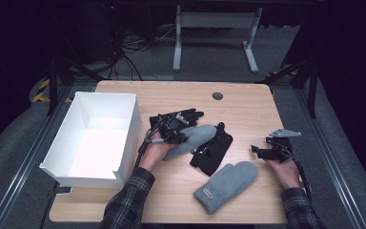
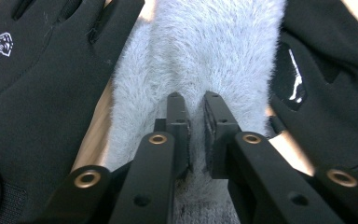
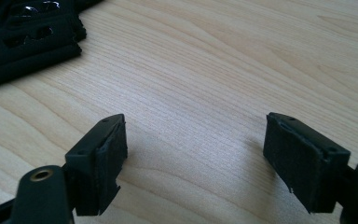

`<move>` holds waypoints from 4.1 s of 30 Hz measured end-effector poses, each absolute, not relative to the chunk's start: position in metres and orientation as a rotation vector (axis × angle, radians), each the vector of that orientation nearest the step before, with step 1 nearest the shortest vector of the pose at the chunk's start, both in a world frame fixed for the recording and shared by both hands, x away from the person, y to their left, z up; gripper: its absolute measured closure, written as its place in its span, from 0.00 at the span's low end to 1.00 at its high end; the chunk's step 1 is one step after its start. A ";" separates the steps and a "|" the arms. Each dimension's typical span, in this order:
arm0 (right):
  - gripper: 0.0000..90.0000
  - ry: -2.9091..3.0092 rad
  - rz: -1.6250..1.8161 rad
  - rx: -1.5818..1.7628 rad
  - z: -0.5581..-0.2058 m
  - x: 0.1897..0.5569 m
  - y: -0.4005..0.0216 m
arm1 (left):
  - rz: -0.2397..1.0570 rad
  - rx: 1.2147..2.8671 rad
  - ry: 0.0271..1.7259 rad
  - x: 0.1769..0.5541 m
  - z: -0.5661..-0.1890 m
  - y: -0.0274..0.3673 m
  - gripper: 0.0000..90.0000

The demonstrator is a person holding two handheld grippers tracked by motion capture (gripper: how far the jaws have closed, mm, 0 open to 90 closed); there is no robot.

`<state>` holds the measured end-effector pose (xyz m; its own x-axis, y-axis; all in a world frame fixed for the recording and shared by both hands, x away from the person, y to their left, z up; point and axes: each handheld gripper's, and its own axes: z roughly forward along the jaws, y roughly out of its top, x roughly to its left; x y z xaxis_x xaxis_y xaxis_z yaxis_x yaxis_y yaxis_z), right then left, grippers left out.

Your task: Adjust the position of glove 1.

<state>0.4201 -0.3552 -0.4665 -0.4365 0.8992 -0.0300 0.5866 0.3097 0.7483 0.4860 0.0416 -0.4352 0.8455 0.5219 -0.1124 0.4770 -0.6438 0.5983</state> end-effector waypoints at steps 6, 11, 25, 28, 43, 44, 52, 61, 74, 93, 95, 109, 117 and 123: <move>0.25 2.135 0.938 1.317 -0.466 0.420 -0.355 | 0.055 2.352 0.759 0.484 -0.425 0.048 0.95; 0.25 2.135 0.938 1.318 -0.466 0.420 -0.355 | 0.048 2.335 0.777 0.476 -0.413 0.050 0.95; 0.25 2.134 0.938 1.317 -0.466 0.420 -0.355 | -0.001 2.316 0.772 0.445 -0.384 0.042 0.95; 0.25 2.134 0.937 1.318 -0.466 0.420 -0.355 | -0.004 2.308 0.762 0.438 -0.380 0.038 0.95; 0.25 2.134 0.938 1.318 -0.466 0.420 -0.355 | -0.046 2.339 0.646 0.399 -0.367 -0.001 0.95; 0.25 2.134 0.937 1.318 -0.466 0.420 -0.355 | -0.051 2.341 0.641 0.396 -0.366 -0.004 0.95; 0.25 2.134 0.937 1.318 -0.466 0.420 -0.355 | -0.039 2.373 0.582 0.375 -0.362 -0.030 0.95; 0.25 2.134 0.938 1.318 -0.466 0.420 -0.355 | -0.050 2.423 0.553 0.362 -0.375 -0.058 0.95; 0.25 2.134 0.938 1.318 -0.466 0.420 -0.355 | -0.005 2.437 0.498 0.364 -0.390 -0.061 0.62; 0.25 2.134 0.938 1.318 -0.466 0.420 -0.355 | -0.106 2.409 0.426 0.346 -0.390 0.008 0.56; 0.25 2.134 0.937 1.318 -0.466 0.420 -0.355 | -0.111 2.410 0.426 0.342 -0.394 0.012 0.56; 0.25 2.133 0.937 1.318 -0.466 0.420 -0.355 | -0.103 2.487 0.413 0.334 -0.407 0.004 0.83; 0.25 2.133 0.937 1.318 -0.466 0.420 -0.355 | -0.102 2.435 0.426 0.329 -0.386 0.004 0.91; 0.25 2.133 0.937 1.319 -0.466 0.420 -0.355 | -0.126 2.401 0.345 0.316 -0.367 -0.009 0.91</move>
